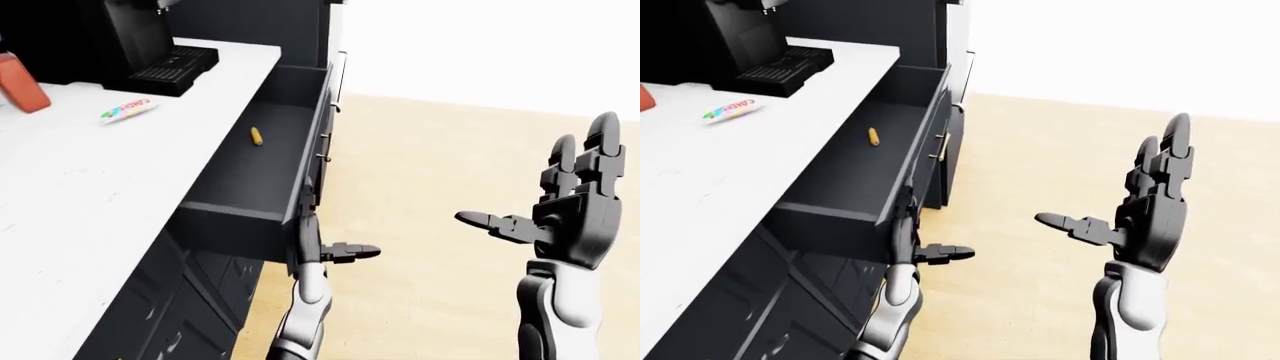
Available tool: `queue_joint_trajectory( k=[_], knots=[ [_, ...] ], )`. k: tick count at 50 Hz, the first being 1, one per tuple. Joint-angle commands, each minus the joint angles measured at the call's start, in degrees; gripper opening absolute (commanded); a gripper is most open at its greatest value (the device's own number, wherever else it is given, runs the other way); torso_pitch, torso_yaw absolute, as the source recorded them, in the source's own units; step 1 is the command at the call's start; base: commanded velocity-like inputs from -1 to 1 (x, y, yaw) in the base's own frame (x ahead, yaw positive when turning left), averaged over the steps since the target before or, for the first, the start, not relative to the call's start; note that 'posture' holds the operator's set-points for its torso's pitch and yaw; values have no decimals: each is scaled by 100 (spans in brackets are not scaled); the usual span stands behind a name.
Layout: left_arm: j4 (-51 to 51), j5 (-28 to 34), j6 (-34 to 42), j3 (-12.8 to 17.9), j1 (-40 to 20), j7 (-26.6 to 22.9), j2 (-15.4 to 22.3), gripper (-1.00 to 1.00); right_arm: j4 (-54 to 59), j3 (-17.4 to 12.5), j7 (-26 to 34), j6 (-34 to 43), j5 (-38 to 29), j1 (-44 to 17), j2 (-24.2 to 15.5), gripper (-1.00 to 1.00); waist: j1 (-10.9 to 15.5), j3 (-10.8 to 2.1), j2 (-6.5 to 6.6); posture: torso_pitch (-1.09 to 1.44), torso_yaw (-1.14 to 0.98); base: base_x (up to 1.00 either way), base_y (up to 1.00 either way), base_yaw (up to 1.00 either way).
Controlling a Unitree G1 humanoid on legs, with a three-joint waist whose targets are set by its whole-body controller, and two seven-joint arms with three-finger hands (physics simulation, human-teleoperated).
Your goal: Close the right drawer.
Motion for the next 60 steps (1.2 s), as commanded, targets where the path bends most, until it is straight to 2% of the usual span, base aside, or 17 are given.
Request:
queue_joint_trajectory(
  k=[1, 17, 31, 42, 60],
  knots=[
    [-263, -33, -212, 91, -96, 202, -4, 100, -212, -45, -3, -151, 11, -96, -59, 100, 32, -105, -42, 0, 0, 0, 0, 0],
    [-81, -61, -346, 246, -231, 649, 64, 100, -255, -83, 5, -152, 41, -81, -67, 100, 12, -97, -43, 0, 0, 0, 0, 0],
    [-99, -136, -345, 318, -287, 831, 115, 100, -240, -85, 10, -167, 30, -81, -69, 100, -10, -94, -35, 0, 0, 0, 0, 0],
    [-168, -69, -255, 402, -306, 1245, 190, 100, -247, -83, 9, -168, 24, -74, -64, 100, -39, -94, -33, 0, 0, 0, 0, 0],
    [66, -275, -221, 549, -516, 1362, 264, 100, -279, -101, 17, -138, 48, -71, -71, 100, -41, -93, -35, 0, 0, 0, 0, 0]
  ],
)
